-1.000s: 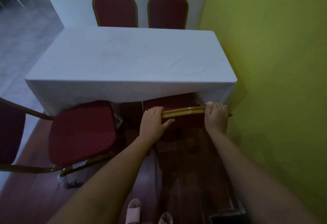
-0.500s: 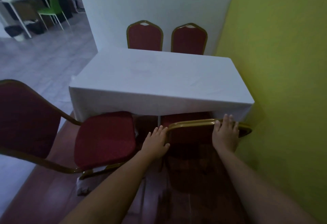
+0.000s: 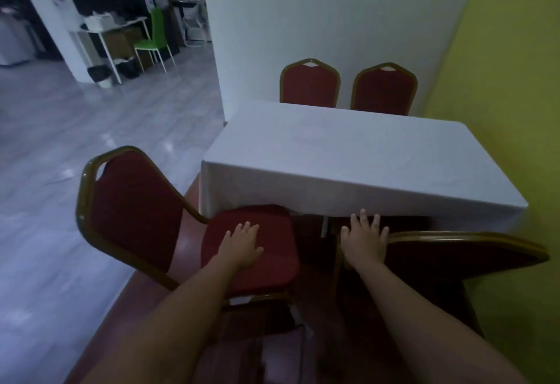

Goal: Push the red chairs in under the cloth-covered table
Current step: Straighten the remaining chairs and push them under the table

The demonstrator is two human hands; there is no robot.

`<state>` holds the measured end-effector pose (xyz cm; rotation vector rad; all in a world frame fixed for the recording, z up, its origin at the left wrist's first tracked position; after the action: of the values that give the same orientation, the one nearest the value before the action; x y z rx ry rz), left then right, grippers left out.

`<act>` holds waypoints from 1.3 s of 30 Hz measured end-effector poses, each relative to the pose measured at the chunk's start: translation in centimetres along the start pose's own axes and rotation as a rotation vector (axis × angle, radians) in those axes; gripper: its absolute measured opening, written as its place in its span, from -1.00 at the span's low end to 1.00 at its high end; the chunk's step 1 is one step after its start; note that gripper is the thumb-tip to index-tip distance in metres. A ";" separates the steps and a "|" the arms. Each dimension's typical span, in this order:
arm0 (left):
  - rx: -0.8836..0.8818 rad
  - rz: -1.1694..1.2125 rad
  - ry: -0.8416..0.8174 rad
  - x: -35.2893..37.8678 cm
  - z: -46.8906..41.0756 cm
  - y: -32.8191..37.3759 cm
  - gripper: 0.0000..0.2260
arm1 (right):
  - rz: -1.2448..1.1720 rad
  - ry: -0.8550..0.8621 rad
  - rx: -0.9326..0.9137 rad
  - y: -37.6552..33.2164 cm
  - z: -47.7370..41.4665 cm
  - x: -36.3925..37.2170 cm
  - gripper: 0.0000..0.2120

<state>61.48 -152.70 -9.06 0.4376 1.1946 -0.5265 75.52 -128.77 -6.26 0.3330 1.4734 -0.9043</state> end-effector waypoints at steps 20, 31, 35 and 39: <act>-0.390 -0.063 0.156 -7.5 2.6 -32.6 -0.42 | 0.001 -0.252 -0.554 -36.7 1.8 13.9 -0.43; -0.367 -0.125 0.193 -12.0 -3.1 -43.6 -0.65 | -0.063 -0.426 -0.695 -51.4 -0.1 19.7 -0.35; -0.200 -0.222 0.184 -12.2 -5.2 -44.7 -0.67 | -0.157 -0.482 -0.671 -54.0 1.4 21.2 -0.31; -0.062 -0.284 0.200 -13.9 -7.5 -46.6 -0.57 | -0.239 -0.432 -0.628 -57.0 1.7 21.6 -0.30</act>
<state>24.16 -183.48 -0.21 0.2721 1.4731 -0.6996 34.07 -173.50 -7.81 -0.4832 1.3229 -0.6012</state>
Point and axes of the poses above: each hand's wrist, its own z-axis away from the middle knuckle, its own x-axis out of the palm, y = z × x, the point moved 9 cm from there along -z, towards the middle knuckle, and after that the axes turned 9 degrees about -z, right-handed, at the moved point
